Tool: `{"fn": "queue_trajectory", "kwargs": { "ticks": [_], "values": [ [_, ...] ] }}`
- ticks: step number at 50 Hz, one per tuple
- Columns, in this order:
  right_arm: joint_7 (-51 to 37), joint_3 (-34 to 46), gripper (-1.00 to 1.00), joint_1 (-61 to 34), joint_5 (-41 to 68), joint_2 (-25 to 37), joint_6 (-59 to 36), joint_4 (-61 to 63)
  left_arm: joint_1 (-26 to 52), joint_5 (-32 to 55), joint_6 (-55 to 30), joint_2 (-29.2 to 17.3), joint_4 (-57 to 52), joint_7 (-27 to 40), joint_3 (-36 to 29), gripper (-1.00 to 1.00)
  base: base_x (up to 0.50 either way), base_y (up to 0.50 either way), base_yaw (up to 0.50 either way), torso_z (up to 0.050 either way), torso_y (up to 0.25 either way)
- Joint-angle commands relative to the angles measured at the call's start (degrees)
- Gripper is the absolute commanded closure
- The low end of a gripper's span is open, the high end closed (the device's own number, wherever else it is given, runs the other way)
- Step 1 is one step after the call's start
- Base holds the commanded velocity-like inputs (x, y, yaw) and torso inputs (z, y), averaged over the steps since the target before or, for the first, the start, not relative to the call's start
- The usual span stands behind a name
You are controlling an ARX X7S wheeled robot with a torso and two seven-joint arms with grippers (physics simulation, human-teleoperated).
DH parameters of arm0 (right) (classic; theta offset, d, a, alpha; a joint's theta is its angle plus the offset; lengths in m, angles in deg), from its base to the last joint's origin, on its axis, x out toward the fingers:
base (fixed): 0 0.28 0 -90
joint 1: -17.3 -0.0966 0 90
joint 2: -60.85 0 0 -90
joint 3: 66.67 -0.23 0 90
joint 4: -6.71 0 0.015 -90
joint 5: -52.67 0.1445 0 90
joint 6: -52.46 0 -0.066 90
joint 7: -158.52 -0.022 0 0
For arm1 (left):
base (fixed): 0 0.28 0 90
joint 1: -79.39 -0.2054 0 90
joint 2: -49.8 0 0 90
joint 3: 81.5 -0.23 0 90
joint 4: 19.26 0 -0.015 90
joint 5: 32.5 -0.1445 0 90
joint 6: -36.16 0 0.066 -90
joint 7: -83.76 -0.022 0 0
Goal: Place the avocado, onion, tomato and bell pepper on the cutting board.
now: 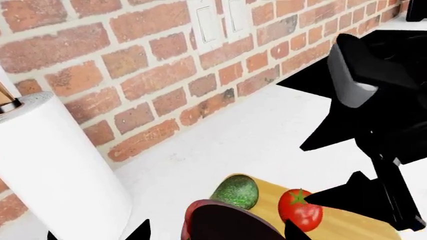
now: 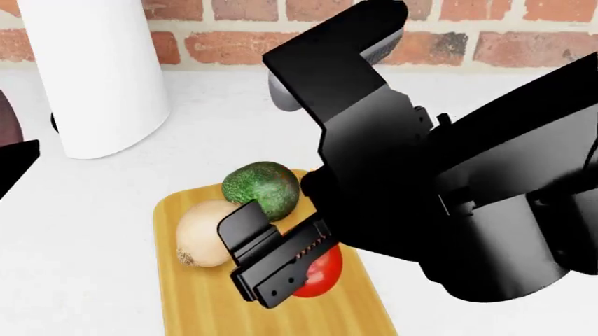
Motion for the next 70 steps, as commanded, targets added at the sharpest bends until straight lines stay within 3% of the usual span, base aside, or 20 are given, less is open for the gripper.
{"fn": "queue_trajectory", "kwargs": {
  "ticks": [1,12,28,59,70],
  "values": [
    [-4.1,-2.8,-1.0,-6.0,5.2,2.5,0.9,3.1,-0.5,-0.2,-0.9,2.5,0.6,-0.1,0.7,1.0,0.0,0.0,0.0,0.0,0.0],
    [-8.7,-4.5,-1.0,-13.7,5.4,5.5,0.5,0.8,-2.8,-2.7,-3.3,8.2,2.7,-2.0,-2.7,1.0,0.0,0.0,0.0,0.0,0.001],
    [-9.9,-5.2,-1.0,-20.7,2.6,5.2,-2.1,-4.4,-5.2,-5.0,-4.8,14.5,3.9,-2.2,-6.4,1.0,0.0,0.0,0.0,0.0,0.0],
    [-7.1,-5.5,-1.0,-21.4,-3.1,3.6,-3.0,-7.6,-9.6,-5.9,-5.4,25.3,3.6,3.2,-14.1,1.0,0.0,0.0,0.0,0.0,0.0],
    [-5.5,-5.8,-1.0,-19.5,-5.1,3.2,-2.0,-7.0,-10.5,-7.9,-4.8,31.2,6.8,3.5,-16.0,1.0,0.0,0.0,0.0,0.0,0.0]
  ]
}}
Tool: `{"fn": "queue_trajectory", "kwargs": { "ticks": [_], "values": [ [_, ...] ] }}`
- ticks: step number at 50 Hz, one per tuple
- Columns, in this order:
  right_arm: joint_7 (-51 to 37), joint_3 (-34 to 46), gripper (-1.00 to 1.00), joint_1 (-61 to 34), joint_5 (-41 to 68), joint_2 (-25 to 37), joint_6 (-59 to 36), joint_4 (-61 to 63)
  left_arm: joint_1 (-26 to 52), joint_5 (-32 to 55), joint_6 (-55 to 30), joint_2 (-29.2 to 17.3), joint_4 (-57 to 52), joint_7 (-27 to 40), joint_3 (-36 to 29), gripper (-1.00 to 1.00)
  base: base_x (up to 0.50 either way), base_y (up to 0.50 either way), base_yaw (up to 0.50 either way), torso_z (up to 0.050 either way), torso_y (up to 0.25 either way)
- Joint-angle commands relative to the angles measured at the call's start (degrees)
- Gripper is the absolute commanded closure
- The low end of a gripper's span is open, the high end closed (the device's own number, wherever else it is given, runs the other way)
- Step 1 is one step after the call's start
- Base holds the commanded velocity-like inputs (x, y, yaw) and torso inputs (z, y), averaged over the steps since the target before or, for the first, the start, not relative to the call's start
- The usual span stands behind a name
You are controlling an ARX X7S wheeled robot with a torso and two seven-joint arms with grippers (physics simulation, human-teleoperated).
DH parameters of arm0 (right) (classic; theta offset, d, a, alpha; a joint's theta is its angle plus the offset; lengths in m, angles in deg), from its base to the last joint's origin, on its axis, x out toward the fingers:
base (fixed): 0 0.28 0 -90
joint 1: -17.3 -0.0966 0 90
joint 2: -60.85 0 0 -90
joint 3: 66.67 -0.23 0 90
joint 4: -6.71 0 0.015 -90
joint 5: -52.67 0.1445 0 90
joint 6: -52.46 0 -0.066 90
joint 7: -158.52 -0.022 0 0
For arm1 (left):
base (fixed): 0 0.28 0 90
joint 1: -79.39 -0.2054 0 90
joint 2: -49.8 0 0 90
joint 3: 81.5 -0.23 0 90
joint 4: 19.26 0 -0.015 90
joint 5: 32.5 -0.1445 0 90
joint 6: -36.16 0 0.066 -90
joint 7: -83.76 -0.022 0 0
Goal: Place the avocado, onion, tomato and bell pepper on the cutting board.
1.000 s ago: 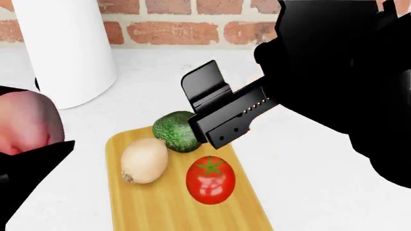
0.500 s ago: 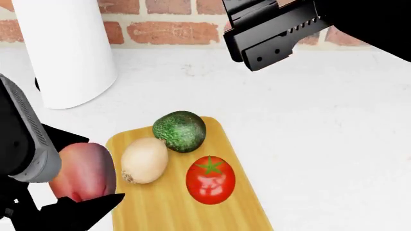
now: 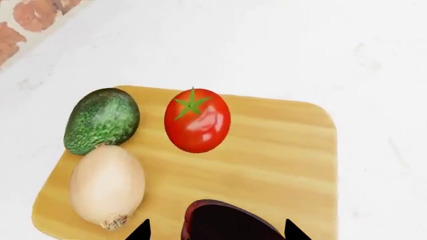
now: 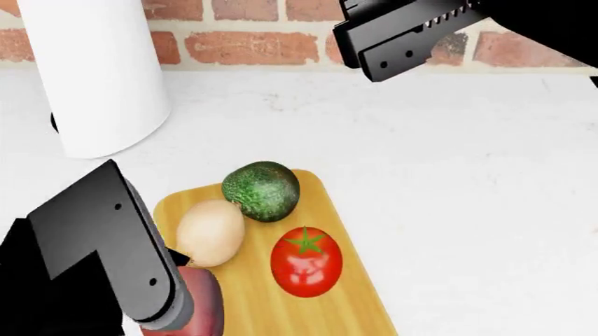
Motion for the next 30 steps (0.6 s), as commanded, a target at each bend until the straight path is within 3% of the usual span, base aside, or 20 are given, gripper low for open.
{"fn": "queue_trajectory", "kwargs": {
  "ticks": [1,17,30],
  "values": [
    [3.9,-1.5,-1.0,0.5,-2.3,-1.8,0.4,-0.6,0.1,-1.5,-0.1,6.7,3.8,0.6,-0.2,1.0,0.0,0.0,0.0,0.0,0.0],
    [4.5,-1.7,-1.0,2.2,-3.7,-1.2,1.2,-0.1,-0.7,-2.9,0.1,11.1,6.0,0.7,-2.1,1.0,0.0,0.0,0.0,0.001,0.0],
    [4.9,-1.8,-1.0,3.2,-4.2,-0.6,1.5,0.5,0.1,-3.7,0.0,11.9,7.0,0.6,-2.2,1.0,0.0,0.0,0.0,0.0,0.001]
  ]
}}
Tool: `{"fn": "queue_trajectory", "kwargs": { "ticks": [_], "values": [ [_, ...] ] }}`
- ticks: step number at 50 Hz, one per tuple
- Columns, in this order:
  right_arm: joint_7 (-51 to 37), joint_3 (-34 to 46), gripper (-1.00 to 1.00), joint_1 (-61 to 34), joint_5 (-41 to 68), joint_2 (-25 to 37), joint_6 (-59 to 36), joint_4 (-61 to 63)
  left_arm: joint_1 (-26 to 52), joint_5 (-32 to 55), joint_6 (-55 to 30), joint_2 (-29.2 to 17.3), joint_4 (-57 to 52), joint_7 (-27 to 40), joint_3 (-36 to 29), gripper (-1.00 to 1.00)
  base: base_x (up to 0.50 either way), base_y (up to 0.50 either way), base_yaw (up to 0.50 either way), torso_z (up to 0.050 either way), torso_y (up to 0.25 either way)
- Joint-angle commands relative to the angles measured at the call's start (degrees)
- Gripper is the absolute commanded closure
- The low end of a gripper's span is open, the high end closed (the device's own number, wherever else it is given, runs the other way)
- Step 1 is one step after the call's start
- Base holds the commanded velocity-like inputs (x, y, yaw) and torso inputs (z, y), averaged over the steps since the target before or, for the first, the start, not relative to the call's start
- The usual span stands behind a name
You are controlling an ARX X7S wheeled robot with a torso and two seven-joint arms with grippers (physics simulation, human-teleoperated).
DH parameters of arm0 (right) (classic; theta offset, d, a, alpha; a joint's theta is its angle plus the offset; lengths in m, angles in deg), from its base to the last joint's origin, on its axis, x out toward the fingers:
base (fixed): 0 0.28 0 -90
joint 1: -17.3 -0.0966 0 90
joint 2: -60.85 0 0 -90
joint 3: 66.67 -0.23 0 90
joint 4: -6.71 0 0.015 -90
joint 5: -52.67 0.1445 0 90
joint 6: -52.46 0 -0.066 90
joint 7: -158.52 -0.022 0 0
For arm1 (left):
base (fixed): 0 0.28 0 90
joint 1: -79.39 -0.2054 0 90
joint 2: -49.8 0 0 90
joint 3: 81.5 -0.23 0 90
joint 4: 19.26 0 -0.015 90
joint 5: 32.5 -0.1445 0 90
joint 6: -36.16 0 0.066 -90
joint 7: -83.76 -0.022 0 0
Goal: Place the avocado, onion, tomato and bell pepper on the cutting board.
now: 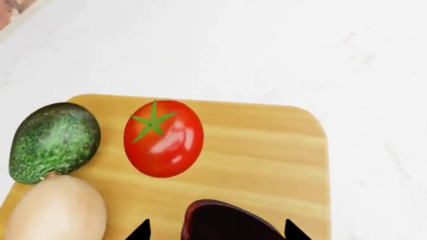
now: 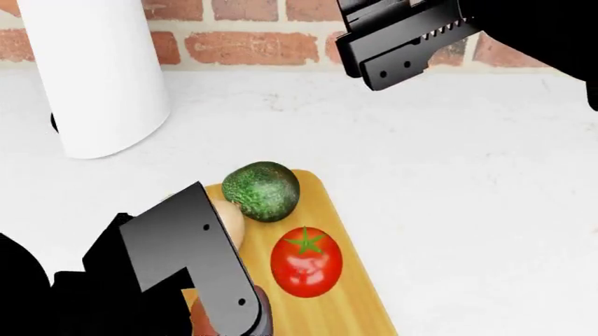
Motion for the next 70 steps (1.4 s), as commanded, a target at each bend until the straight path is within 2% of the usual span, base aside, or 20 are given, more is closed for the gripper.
{"fn": "queue_trajectory", "kwargs": {
  "ticks": [1,3,4,20,38,47,53,61,70],
  "values": [
    [3.0,-1.5,-1.0,0.4,-1.2,-0.8,0.3,0.0,1.7,0.3,-0.3,2.3,2.0,0.4,1.7,1.0,0.0,0.0,0.0,0.0,0.0],
    [3.0,-1.5,-1.0,0.5,-1.1,-0.8,0.3,0.0,2.2,0.8,-0.2,2.0,1.5,0.6,2.0,1.0,0.0,0.0,0.0,0.0,0.0],
    [2.8,-1.5,-1.0,0.3,-0.9,-0.9,0.3,-0.1,2.5,1.3,-0.3,1.9,1.1,1.0,2.1,-1.0,0.0,0.0,0.0,0.0,0.0],
    [3.4,-1.1,-1.0,-1.0,-1.5,-1.8,-0.8,-1.7,6.9,8.6,0.8,-1.4,-4.6,5.6,4.6,-1.0,0.0,0.0,0.0,0.0,0.0],
    [-1.2,-2.3,-1.0,-1.3,3.7,1.1,0.3,2.6,9.7,11.7,1.3,-11.7,-6.3,2.3,10.5,-1.0,0.0,0.0,0.0,0.0,0.0],
    [-7.2,-3.7,-1.0,0.1,9.9,4.9,3.9,10.8,10.5,9.9,1.0,-16.2,-5.1,-0.8,13.6,-1.0,0.0,0.0,0.0,0.0,0.0],
    [-13.4,-4.2,-1.0,-3.2,15.7,6.7,5.3,16.6,10.4,9.7,1.8,-18.7,-3.6,-2.9,15.4,-1.0,0.0,0.0,0.0,0.0,0.0],
    [-21.5,-4.8,-1.0,-8.6,24.9,8.8,8.4,23.9,8.4,13.7,6.8,-24.4,-7.4,-3.0,19.2,-1.0,0.0,0.0,0.0,0.0,0.0],
    [-27.0,-7.8,-1.0,-8.3,29.3,16.1,15.4,33.6,7.2,15.0,10.8,-30.1,-9.4,-1.2,21.8,-1.0,0.0,0.0,0.0,0.0,0.0]
  ]
}}
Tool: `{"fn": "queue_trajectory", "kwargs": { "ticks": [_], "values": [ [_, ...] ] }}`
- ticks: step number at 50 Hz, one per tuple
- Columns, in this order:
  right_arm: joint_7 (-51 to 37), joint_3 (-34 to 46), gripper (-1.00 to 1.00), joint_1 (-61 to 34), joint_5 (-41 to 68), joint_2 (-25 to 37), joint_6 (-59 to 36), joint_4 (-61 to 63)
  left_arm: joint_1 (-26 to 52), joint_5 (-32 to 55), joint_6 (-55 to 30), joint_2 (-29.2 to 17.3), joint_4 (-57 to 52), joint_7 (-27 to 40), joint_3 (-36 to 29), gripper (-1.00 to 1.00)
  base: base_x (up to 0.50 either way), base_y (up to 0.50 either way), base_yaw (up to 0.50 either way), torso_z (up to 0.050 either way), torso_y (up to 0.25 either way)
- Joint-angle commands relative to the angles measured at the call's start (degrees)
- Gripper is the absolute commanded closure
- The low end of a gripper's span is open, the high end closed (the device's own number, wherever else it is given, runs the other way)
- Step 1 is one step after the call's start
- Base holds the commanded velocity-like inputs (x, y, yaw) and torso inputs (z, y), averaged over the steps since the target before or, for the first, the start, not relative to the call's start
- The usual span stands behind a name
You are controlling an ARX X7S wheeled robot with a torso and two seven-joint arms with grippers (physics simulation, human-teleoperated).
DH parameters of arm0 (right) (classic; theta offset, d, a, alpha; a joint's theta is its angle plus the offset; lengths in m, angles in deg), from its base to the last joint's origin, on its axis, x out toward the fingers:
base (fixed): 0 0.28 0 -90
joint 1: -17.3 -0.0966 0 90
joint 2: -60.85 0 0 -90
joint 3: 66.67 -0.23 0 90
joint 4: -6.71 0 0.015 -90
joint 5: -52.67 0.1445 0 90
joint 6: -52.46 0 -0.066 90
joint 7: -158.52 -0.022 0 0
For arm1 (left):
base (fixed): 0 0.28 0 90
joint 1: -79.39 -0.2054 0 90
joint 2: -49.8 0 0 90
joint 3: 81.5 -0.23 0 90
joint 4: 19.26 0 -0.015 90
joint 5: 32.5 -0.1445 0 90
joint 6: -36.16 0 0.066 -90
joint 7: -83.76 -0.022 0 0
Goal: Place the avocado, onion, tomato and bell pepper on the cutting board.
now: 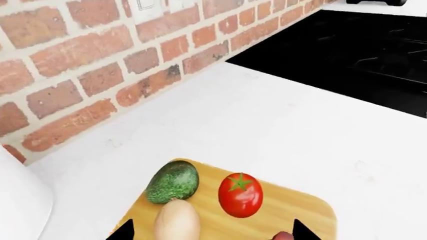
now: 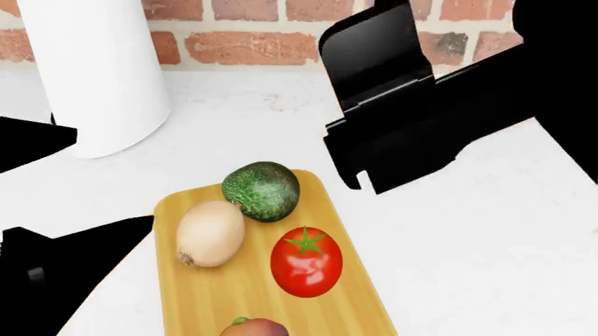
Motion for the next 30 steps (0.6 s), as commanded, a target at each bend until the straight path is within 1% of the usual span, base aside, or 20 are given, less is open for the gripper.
{"fn": "queue_trajectory", "kwargs": {
  "ticks": [1,5,8,11,12,13,17,22,27,30],
  "values": [
    [-5.6,-4.2,-1.0,-2.8,6.7,4.8,6.8,10.1,-1.0,0.8,4.4,-5.6,-1.9,-0.3,6.0,-1.0,0.0,0.0,0.0,0.0,0.0],
    [-10.3,-4.3,-1.0,-5.8,9.8,3.7,8.5,13.2,-3.4,0.0,9.0,-8.3,-5.0,1.0,7.7,-1.0,0.0,0.0,0.0,0.0,0.0],
    [-13.2,-4.7,-1.0,-7.6,12.4,3.1,10.4,15.2,-3.1,2.3,10.3,-10.7,-6.4,0.3,9.3,-1.0,0.0,0.0,0.0,0.0,0.0],
    [-14.7,-5.5,-1.0,-8.5,13.6,2.8,11.1,16.0,-2.8,1.7,10.8,-12.4,-7.2,0.4,10.4,-1.0,0.0,0.0,0.0,0.0,0.0],
    [-15.9,-5.9,-1.0,-9.5,14.5,2.6,10.5,15.9,-2.0,2.0,8.8,-12.8,-7.4,-1.3,10.7,-1.0,0.0,0.0,0.0,0.0,0.0],
    [-17.5,-6.4,-1.0,-9.9,15.1,2.3,9.5,15.6,-2.0,0.5,9.2,-13.2,-7.9,-1.3,11.2,-1.0,0.0,0.0,0.0,0.0,0.0],
    [-23.6,-11.7,-1.0,-10.4,20.2,0.8,7.0,13.7,-0.3,1.9,9.7,-13.9,-5.1,-1.1,12.4,-1.0,0.0,0.0,0.0,0.0,0.0],
    [-23.6,-13.2,-1.0,-10.4,19.7,1.3,6.1,14.4,2.5,3.7,9.1,-14.7,-4.3,-0.7,14.1,-1.0,0.0,0.0,0.0,0.0,0.0],
    [-23.6,-15.2,-1.0,-10.4,20.5,2.8,5.7,14.9,3.5,4.8,10.3,-16.7,-4.6,0.0,15.7,-1.0,0.0,0.0,0.0,0.0,0.0],
    [-23.6,-16.5,-1.0,-10.4,20.6,4.1,5.2,16.0,4.3,6.8,11.6,-18.2,-5.1,0.3,17.1,-1.0,0.0,0.0,0.0,0.0,0.0]
  ]
}}
